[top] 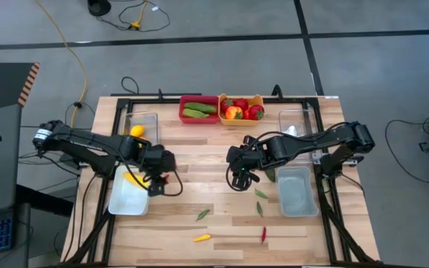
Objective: Sort produce into baskets
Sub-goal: Put the red chili pepper into the gray bin
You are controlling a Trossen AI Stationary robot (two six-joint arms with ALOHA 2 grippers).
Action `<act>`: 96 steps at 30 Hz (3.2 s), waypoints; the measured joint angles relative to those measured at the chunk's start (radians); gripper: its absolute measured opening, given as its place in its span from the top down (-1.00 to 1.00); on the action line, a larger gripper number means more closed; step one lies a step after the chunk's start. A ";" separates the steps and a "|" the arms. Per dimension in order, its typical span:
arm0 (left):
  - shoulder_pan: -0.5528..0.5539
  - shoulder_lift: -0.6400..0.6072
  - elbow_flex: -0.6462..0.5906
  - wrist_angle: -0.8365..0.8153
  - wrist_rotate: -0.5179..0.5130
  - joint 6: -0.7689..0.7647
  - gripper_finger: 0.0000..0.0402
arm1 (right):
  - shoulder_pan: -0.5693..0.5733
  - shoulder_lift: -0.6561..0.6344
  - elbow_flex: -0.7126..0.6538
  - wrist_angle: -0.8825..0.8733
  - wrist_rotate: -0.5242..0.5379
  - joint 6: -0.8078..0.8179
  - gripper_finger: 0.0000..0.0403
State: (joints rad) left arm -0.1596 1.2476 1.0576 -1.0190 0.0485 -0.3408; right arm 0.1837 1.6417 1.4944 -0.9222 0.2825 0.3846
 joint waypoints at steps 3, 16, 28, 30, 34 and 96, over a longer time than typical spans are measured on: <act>0.002 0.038 0.000 0.039 -0.076 0.116 0.00 | 0.000 0.000 0.000 0.000 0.000 0.000 -0.27; 0.044 0.334 0.000 0.068 -0.319 0.573 0.00 | 0.000 0.000 0.000 -0.001 0.000 0.000 -0.27; 0.100 0.510 -0.002 0.098 -0.289 0.663 0.13 | 0.017 0.000 0.000 -0.035 0.007 -0.001 -0.27; 0.115 0.507 -0.002 0.106 -0.290 0.664 0.20 | 0.020 0.000 0.000 -0.044 0.008 -0.001 -0.27; 0.147 0.507 -0.002 0.108 -0.287 0.669 0.33 | 0.025 0.000 0.000 -0.043 0.008 -0.001 -0.27; 0.180 0.506 -0.027 0.064 -0.255 0.884 0.44 | 0.051 0.000 0.000 -0.050 0.007 0.000 -0.27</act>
State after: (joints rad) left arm 0.0204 1.7535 1.0309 -0.9554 -0.2062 0.5435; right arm 0.2352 1.6417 1.4940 -0.9725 0.2898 0.3843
